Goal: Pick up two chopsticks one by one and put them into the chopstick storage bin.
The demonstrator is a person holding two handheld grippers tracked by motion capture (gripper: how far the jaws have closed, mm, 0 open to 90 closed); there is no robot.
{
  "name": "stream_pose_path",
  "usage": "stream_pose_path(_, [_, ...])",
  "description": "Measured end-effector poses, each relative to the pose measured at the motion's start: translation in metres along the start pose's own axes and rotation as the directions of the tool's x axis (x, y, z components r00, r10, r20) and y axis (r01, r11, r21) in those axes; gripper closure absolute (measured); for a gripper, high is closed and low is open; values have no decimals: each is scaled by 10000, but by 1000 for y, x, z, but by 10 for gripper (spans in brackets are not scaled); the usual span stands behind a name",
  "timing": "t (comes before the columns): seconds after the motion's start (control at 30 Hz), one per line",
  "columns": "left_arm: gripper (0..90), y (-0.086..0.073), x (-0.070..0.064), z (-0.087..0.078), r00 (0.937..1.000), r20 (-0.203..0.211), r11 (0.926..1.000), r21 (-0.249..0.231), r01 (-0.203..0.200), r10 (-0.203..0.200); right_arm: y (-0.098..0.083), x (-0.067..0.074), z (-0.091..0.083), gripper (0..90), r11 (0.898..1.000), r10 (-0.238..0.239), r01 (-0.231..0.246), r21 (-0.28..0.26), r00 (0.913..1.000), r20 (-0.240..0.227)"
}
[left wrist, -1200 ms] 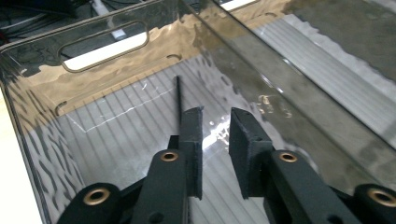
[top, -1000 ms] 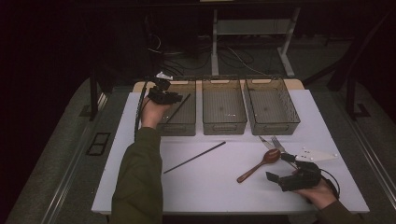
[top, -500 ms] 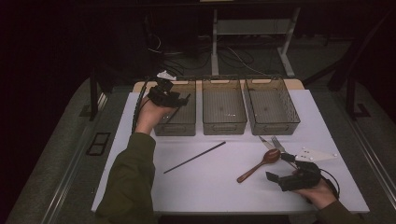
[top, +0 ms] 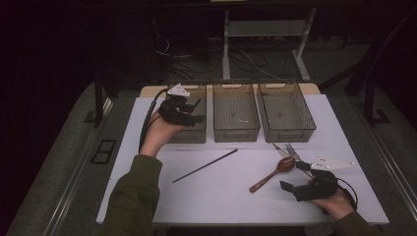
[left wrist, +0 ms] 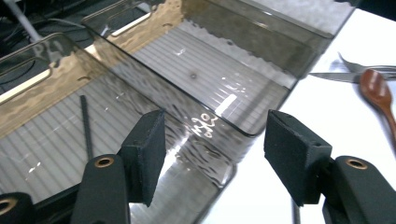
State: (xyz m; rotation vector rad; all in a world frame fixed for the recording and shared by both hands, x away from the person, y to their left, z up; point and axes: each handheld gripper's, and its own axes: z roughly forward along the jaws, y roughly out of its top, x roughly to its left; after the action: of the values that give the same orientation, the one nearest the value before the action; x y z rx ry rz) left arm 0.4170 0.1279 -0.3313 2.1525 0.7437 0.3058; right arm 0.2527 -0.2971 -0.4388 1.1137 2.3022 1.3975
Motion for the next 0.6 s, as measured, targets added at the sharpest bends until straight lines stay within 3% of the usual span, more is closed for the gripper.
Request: stream_pose_path(0.6, [315, -36, -38, -14, 9978, 627, 9992, -359, -171, 193, 0, -1, 0, 16, 10000, 58, -58, -16, 10000, 45])
